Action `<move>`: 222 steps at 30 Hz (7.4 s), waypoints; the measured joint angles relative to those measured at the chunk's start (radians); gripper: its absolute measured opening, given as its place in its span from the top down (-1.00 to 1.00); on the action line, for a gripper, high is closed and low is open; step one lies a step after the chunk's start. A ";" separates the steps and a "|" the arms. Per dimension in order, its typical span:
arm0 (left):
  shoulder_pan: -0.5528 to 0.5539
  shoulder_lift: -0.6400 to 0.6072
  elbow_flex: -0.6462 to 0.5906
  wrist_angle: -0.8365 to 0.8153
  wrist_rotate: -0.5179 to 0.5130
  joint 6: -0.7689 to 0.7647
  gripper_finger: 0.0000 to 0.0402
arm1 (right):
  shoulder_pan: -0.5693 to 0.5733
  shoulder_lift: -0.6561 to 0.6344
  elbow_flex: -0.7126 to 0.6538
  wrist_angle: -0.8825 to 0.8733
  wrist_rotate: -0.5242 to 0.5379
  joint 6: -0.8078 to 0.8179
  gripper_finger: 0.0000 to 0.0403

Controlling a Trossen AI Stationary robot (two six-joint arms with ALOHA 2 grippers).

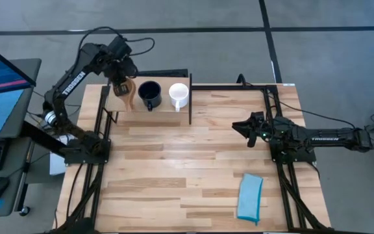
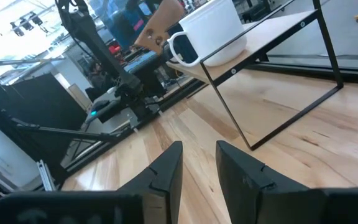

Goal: Stack small to large cups/mugs on shelf
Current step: Put the brown mug on the shelf

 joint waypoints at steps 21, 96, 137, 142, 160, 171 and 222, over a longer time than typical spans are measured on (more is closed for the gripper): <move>0.117 0.112 0.057 -0.047 0.068 0.060 0.87 | 0.000 0.000 0.000 -0.001 0.000 0.000 0.41; 0.130 0.209 0.026 -0.036 0.125 0.157 0.87 | 0.000 0.000 0.000 -0.004 0.000 0.000 0.41; 0.108 0.274 -0.040 -0.003 0.067 0.140 0.75 | 0.000 0.000 0.000 -0.007 0.000 0.000 0.41; 0.108 0.274 -0.040 0.003 0.053 0.137 0.72 | 0.000 0.000 0.000 -0.007 -0.001 0.000 0.41; 0.108 0.273 -0.040 0.021 0.026 0.123 0.72 | 0.000 0.000 0.000 -0.007 -0.001 0.000 0.41; 0.107 0.273 -0.040 0.025 0.020 0.121 0.69 | 0.000 0.000 0.000 -0.008 -0.001 0.000 0.41; 0.071 0.273 -0.039 0.032 -0.022 0.120 0.66 | 0.000 0.000 0.000 -0.008 0.000 0.000 0.41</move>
